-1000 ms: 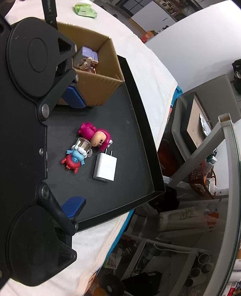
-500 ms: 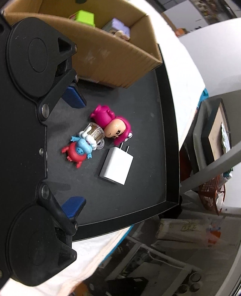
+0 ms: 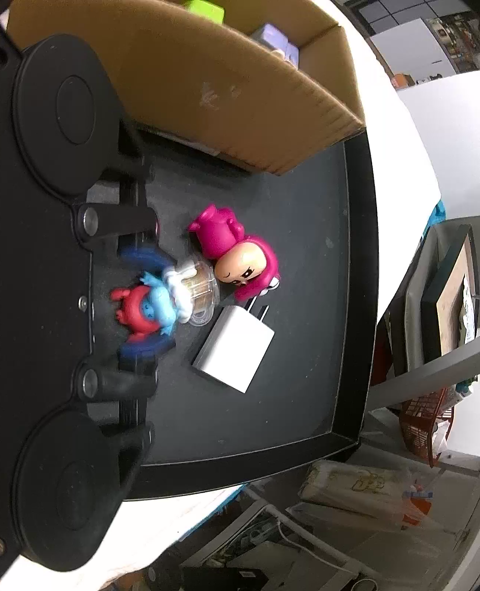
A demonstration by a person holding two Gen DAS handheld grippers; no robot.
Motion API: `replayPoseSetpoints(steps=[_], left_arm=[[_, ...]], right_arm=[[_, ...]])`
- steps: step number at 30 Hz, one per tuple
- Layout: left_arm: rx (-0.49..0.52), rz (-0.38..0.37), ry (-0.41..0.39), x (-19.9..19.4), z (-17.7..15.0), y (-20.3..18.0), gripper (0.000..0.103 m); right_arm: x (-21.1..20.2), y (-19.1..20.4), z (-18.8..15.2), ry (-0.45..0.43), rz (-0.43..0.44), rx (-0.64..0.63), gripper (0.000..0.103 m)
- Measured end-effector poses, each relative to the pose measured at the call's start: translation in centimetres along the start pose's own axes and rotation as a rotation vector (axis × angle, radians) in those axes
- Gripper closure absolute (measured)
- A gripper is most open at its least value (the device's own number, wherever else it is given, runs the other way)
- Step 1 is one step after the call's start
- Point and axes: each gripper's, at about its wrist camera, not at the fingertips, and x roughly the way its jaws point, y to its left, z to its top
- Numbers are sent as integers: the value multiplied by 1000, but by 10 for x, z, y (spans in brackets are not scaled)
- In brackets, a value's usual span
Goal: Organize rigid objects
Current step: 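Grasp the blue-and-red figure with the mug using the right gripper, then carry the blue-and-red figure over the box and release it with the right gripper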
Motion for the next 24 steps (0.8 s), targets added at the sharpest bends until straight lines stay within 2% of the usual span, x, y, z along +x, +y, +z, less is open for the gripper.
replayPoseSetpoints(steps=[2, 5, 15, 24], left_arm=[[11, -1, -6, -3, -1, -1, 40], [9, -4, -1, -5, -3, 2, 40], [14, -10, -26, -19, -4, 15, 40], [-17, -52, -56, -37, -4, 29, 40]], right_arm=[[-3, -4, 0, -1, 35, 32, 66], [-15, -3, 4, -45, 19, 16, 66], [-49, -4, 14, -160, 51, 31, 66], [-66, 2, 22, -189, 67, 26, 66]])
